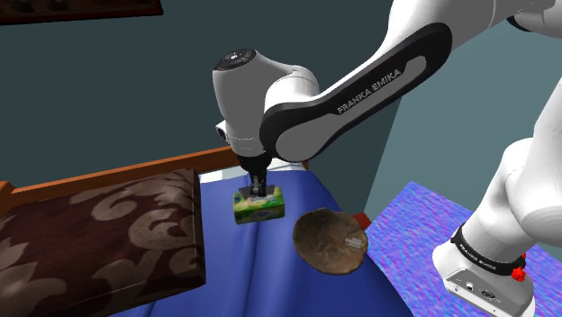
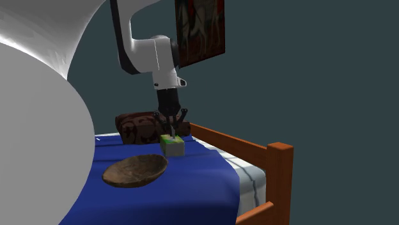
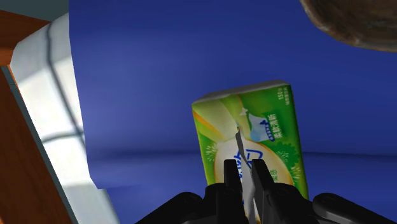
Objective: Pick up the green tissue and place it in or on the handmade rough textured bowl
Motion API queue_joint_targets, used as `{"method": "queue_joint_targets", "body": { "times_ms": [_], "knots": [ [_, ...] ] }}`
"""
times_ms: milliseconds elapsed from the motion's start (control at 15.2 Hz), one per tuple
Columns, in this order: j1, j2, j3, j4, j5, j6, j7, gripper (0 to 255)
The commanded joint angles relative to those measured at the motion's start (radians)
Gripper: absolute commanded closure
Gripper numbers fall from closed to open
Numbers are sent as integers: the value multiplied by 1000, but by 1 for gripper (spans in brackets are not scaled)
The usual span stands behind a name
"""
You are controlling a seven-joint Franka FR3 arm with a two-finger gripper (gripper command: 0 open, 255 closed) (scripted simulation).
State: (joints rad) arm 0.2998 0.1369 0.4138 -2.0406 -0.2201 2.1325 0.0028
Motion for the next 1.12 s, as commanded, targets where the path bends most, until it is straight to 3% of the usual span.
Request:
{"method": "queue_joint_targets", "body": {
  "times_ms": [0, 1056],
  "knots": [
    [-1, -13, 2, 14, 9, -24, -8, 255],
    [-5, -85, 6, 149, 59, -220, -61, 255]
  ]
}}
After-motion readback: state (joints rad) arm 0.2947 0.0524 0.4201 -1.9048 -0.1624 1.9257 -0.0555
